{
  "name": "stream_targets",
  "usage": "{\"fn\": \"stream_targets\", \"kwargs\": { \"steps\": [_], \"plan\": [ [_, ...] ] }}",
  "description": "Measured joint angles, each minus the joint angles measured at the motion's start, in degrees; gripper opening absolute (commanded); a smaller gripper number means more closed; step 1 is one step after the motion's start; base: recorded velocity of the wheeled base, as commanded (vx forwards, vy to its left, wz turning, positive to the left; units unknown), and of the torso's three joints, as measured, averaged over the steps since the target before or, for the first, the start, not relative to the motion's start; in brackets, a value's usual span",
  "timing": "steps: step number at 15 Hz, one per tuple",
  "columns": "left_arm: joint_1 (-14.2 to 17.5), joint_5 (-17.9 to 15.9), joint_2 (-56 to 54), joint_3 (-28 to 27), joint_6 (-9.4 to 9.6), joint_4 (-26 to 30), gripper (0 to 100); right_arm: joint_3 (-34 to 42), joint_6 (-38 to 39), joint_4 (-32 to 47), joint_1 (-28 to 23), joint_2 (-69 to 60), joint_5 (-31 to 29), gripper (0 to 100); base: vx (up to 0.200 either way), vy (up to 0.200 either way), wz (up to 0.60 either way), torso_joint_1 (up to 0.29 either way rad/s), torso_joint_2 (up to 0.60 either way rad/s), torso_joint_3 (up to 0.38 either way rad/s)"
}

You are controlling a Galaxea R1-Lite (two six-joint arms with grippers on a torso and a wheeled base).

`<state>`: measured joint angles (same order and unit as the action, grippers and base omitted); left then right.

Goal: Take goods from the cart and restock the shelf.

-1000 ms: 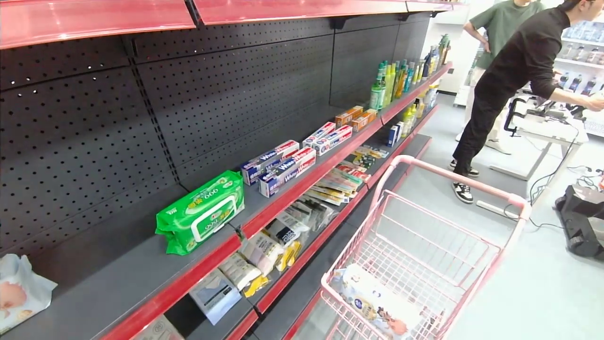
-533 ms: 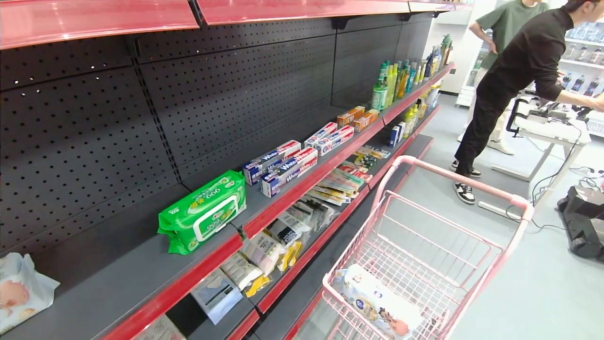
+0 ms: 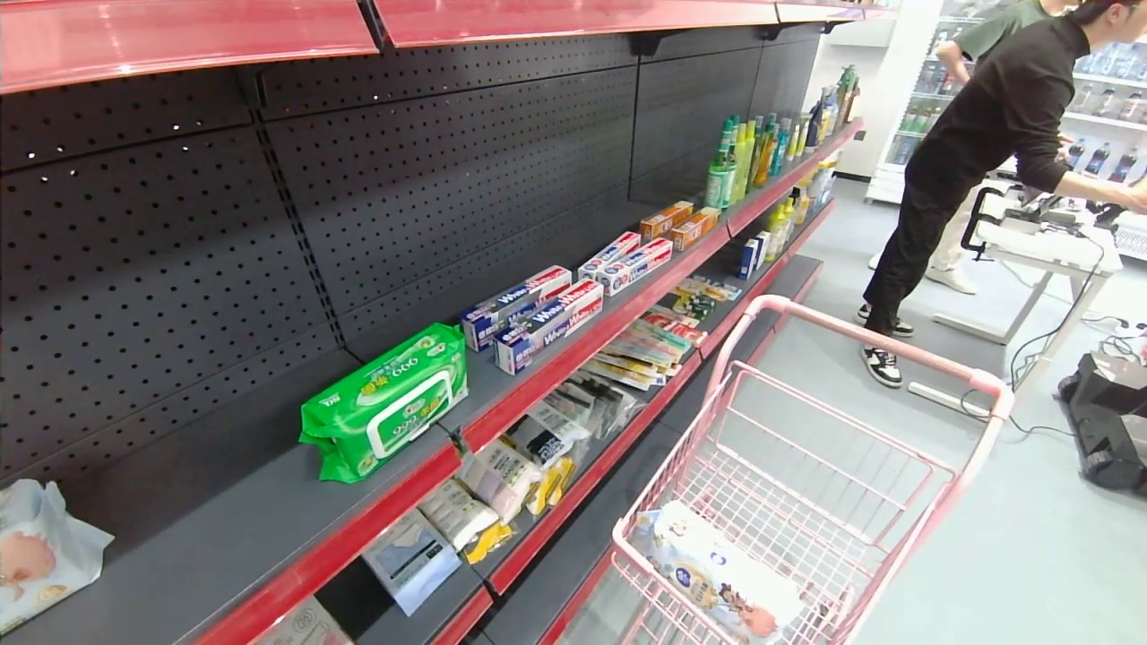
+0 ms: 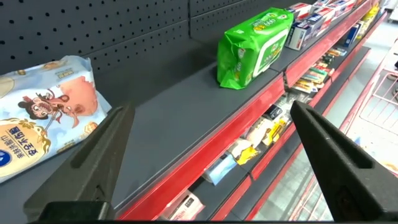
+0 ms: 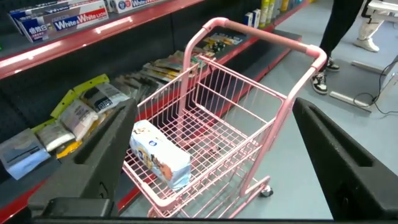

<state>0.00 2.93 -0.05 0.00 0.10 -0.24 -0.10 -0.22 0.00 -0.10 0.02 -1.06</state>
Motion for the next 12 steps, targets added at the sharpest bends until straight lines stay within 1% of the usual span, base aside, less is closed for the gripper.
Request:
{"fn": "stream_targets", "kwargs": {
  "steps": [6,12],
  "plan": [
    [0.02,0.02,0.00,-0.02,0.00,-0.02,100,0.00,0.04,0.00,0.10,0.00,0.00,100,0.000,0.000,-0.60,0.002,0.00,0.003],
    [-0.02,0.05,0.00,0.00,0.00,0.04,100,0.00,0.65,0.00,0.12,0.39,0.13,100,0.000,0.000,0.00,0.000,0.00,0.000]
  ]
}}
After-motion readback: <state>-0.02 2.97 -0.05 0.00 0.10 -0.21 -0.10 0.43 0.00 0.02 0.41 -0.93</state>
